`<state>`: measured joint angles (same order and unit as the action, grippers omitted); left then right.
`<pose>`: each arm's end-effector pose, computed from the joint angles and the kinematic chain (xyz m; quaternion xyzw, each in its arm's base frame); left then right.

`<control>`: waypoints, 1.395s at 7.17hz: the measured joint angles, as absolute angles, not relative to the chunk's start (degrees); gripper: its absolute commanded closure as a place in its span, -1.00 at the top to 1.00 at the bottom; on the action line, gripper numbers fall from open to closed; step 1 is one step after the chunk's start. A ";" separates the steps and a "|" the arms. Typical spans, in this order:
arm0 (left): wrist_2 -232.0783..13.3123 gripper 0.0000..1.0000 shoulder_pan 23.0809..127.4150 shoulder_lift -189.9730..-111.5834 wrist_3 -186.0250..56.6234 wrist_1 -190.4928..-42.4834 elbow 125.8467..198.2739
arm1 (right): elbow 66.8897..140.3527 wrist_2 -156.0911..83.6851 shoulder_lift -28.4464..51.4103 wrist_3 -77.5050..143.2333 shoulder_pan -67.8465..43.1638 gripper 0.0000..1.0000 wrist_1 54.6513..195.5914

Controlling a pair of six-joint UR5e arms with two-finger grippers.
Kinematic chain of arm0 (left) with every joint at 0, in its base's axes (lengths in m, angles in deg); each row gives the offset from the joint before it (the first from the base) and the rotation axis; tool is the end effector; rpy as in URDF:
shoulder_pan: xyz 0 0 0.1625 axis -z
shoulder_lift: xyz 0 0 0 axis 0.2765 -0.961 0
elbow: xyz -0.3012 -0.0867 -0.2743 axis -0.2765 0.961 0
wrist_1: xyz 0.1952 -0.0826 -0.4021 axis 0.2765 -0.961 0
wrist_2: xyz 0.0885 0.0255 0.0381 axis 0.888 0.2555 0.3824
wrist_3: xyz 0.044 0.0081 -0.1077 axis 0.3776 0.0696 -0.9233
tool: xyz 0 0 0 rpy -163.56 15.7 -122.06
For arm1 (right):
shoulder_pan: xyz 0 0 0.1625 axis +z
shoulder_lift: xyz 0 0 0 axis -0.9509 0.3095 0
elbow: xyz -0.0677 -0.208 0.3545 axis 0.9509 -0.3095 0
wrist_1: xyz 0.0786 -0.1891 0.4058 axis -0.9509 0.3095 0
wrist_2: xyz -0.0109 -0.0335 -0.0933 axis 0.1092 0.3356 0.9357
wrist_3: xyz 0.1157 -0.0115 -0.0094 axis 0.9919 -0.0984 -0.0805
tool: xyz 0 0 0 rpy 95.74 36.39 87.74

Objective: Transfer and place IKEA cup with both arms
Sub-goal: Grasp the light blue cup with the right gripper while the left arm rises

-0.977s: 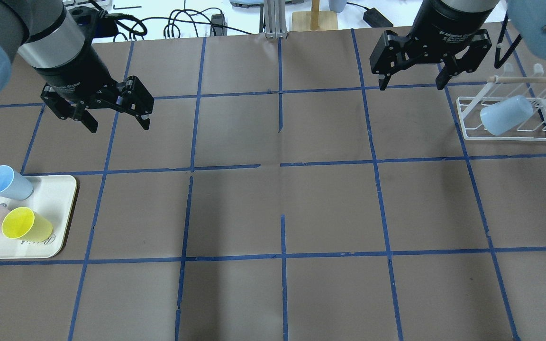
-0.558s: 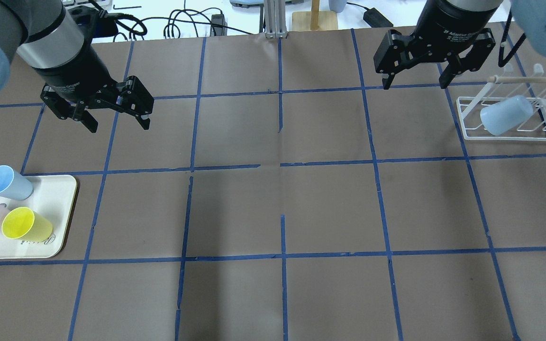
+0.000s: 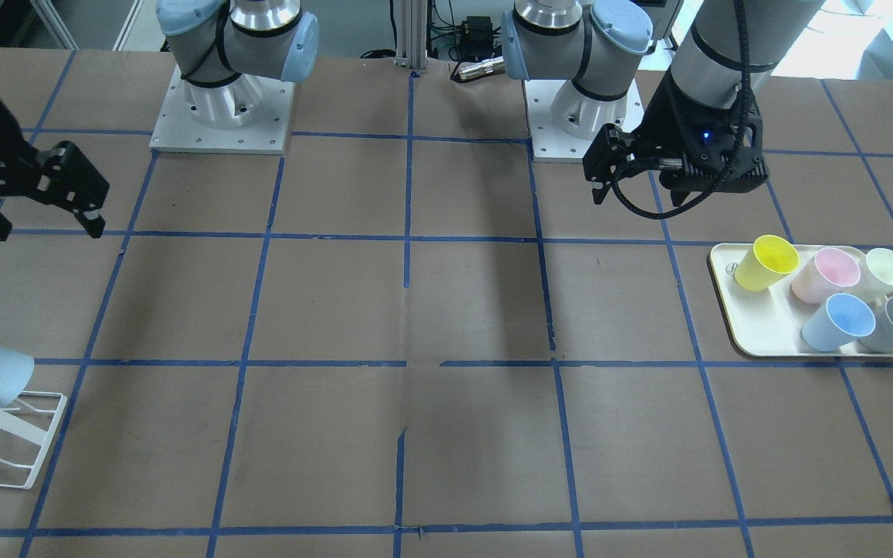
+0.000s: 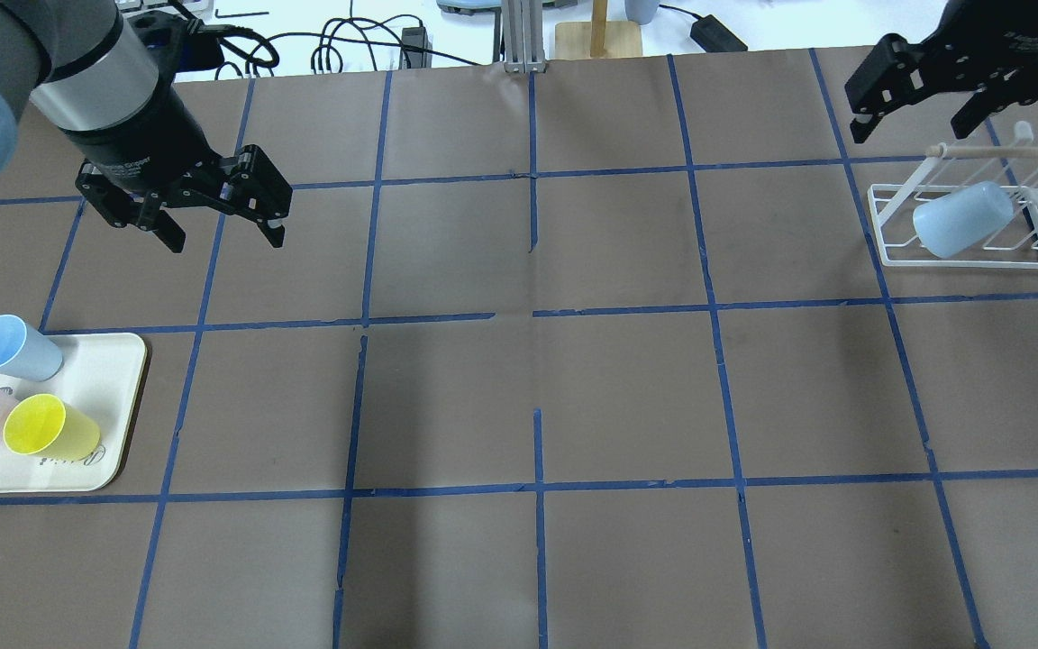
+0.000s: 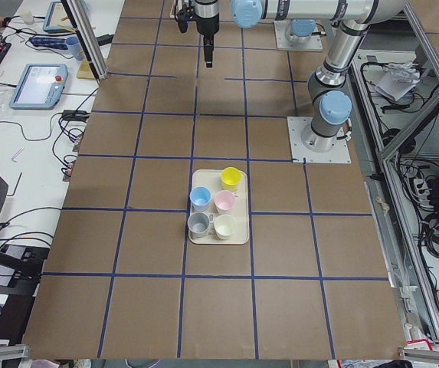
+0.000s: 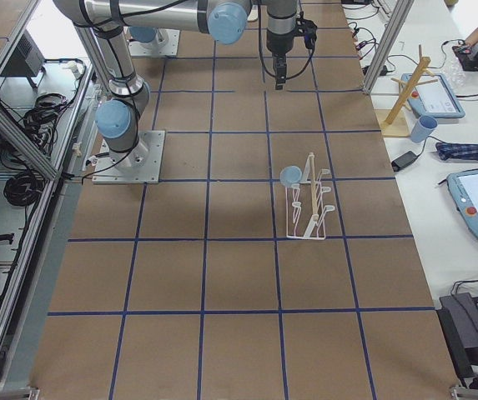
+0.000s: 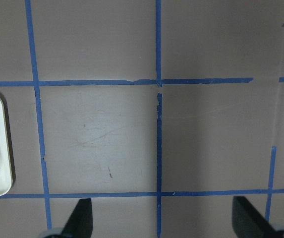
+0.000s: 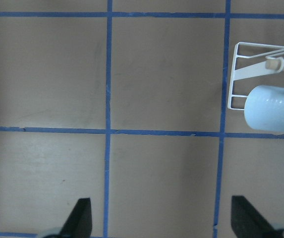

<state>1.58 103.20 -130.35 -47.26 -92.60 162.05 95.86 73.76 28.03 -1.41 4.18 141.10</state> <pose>-0.1083 -0.5289 0.4572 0.0014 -0.9997 -0.0217 0.0060 -0.0006 -0.5853 0.4780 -0.0351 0.9984 -0.0403 0.0163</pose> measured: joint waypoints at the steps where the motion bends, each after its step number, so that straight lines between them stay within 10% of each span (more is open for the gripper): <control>1: 1.60 1.00 103.23 -130.21 -47.36 -92.59 162.37 | 96.02 73.67 26.89 -7.83 1.75 1.00 142.39; 10: -3.04 1.00 103.33 -130.34 -47.58 -92.58 162.64 | 106.20 67.99 16.73 -57.67 -13.53 1.00 162.77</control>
